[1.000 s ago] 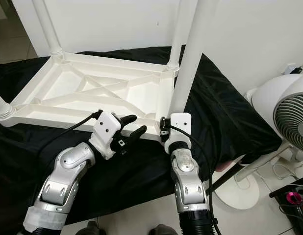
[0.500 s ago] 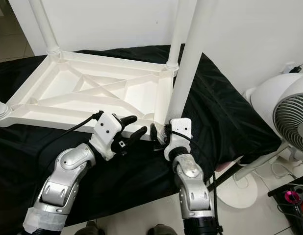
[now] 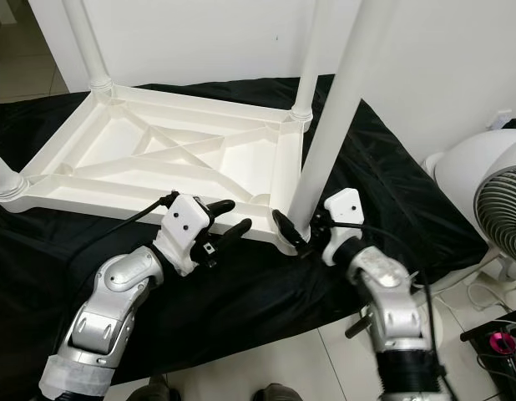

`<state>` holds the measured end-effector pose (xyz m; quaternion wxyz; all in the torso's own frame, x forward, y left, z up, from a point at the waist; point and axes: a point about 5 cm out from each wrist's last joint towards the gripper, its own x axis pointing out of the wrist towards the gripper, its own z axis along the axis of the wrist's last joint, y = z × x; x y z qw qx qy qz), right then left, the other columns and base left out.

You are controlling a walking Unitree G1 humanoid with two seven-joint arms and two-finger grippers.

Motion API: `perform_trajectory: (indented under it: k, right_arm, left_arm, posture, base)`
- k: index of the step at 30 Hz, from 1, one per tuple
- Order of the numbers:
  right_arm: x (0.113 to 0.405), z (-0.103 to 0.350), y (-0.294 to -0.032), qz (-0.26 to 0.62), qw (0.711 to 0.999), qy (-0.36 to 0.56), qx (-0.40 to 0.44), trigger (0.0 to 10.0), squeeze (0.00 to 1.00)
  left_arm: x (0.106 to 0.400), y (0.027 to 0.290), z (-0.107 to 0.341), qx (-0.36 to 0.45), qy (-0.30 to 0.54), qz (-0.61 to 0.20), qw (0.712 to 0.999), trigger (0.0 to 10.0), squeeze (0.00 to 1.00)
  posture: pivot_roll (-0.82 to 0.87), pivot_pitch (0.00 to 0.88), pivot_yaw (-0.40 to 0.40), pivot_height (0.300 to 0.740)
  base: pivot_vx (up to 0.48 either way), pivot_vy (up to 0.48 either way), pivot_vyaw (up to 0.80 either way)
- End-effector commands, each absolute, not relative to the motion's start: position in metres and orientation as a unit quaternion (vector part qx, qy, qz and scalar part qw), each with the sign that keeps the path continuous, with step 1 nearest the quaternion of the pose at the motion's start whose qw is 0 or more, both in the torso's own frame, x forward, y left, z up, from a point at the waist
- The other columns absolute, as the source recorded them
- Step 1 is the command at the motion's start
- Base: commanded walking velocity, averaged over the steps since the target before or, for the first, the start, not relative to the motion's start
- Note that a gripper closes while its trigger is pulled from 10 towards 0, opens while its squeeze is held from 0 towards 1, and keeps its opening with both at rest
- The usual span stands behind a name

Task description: Building children table

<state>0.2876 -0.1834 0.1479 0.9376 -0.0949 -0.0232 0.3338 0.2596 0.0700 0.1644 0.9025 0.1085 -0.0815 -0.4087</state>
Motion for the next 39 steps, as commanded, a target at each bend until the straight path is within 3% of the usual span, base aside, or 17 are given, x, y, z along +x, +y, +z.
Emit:
perform_trajectory:
  k: [1,9,25,26,27,28,29,39]
  right_arm:
    - [0.29,0.144,-0.181,0.369,0.924,-0.011,-0.1,10.0,0.0]
    - [0.302,0.145,-0.18,0.414,0.902,-0.006,-0.119,10.0,0.0]
    - [0.298,0.135,-0.18,0.432,0.894,-0.012,-0.119,10.0,0.0]
    - [0.299,0.134,-0.18,0.435,0.892,-0.014,-0.124,5.1,0.0]
    - [0.3,0.133,-0.178,0.438,0.89,-0.013,-0.125,3.1,0.0]
    - [0.3,0.133,-0.178,0.438,0.89,-0.013,-0.125,3.1,0.0]
    - [0.303,0.132,-0.176,0.441,0.889,-0.01,-0.125,0.0,0.0]
    - [0.302,0.122,-0.175,0.434,0.894,0.017,-0.113,0.0,0.0]
  left_arm:
    - [0.263,0.072,0.164,0.112,-0.082,-0.371,0.918,10.0,0.0]
    - [0.262,0.073,0.163,0.12,-0.081,-0.377,0.915,10.0,0.0]
    - [0.262,0.073,0.164,0.12,-0.079,-0.381,0.913,10.0,0.0]
    - [0.262,0.073,0.164,0.12,-0.078,-0.382,0.913,10.0,0.0]
    - [0.262,0.073,0.163,0.121,-0.078,-0.385,0.912,10.0,0.0]
    - [0.262,0.073,0.163,0.121,-0.078,-0.385,0.912,10.0,0.0]
    - [0.263,0.072,0.163,0.121,-0.077,-0.388,0.91,10.0,0.0]
    - [0.263,0.071,0.165,0.12,-0.08,-0.385,0.912,10.0,0.0]
  posture:
    - [-0.05,0.006,-0.027,0.74]
    - [-0.04,0.009,-0.03,0.74]
    - [-0.05,0.024,-0.011,0.74]
    - [-0.05,0.024,-0.011,0.74]
    - [-0.05,0.024,-0.011,0.74]
    - [-0.05,0.024,-0.011,0.74]
    - [-0.05,0.028,-0.007,0.74]
    - [-0.05,0.035,-0.018,0.74]
  base:
    - [0.0,0.0,0.0]
    - [0.0,0.0,0.0]
    - [0.0,0.0,0.0]
    - [0.0,0.0,0.0]
    - [0.0,0.0,0.0]
    - [0.0,0.0,0.0]
    - [0.0,0.0,0.0]
    - [0.0,0.0,0.0]
